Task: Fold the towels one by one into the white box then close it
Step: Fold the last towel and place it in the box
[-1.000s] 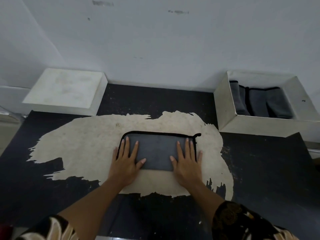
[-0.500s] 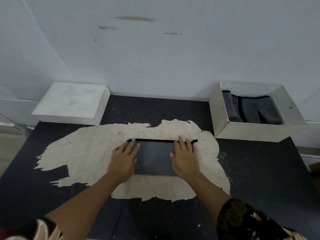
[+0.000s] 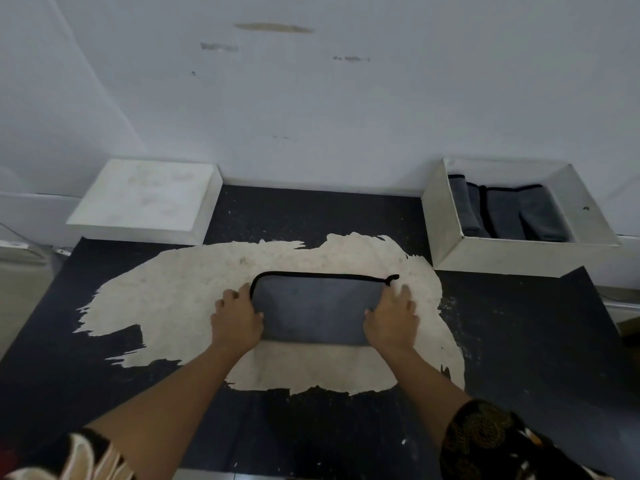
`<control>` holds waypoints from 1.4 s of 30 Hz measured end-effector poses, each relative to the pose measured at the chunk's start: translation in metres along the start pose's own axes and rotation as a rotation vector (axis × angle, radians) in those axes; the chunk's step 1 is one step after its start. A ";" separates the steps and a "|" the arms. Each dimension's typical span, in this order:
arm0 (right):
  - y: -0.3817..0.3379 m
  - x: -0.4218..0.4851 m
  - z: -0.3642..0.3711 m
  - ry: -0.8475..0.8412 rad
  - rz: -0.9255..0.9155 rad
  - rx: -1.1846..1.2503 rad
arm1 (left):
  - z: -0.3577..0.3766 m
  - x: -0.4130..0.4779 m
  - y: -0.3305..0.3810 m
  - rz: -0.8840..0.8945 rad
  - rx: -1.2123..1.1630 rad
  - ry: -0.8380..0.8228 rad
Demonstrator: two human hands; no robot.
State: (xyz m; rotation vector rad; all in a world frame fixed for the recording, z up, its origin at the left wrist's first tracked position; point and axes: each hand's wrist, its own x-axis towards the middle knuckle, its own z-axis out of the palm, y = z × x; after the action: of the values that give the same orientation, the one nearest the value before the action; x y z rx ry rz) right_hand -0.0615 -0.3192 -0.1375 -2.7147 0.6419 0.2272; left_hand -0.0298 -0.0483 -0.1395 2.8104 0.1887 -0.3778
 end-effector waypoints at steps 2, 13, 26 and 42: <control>0.006 -0.003 -0.001 0.027 0.154 0.176 | 0.002 0.000 -0.001 -0.114 -0.153 0.010; 0.012 0.011 -0.006 -0.275 0.383 0.399 | 0.009 0.001 -0.001 -0.258 -0.226 -0.095; 0.053 -0.011 -0.016 -0.215 0.347 0.356 | 0.020 -0.068 0.008 -0.193 -0.447 -0.125; -0.040 -0.094 -0.002 0.195 -0.566 0.290 | -0.015 -0.052 0.111 -0.169 -0.972 -0.288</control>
State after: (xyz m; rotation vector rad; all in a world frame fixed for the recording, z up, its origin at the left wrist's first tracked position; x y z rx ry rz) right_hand -0.1266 -0.2484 -0.1025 -2.5236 -0.0638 -0.2536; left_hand -0.0570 -0.1528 -0.0809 1.7715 0.4125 -0.5389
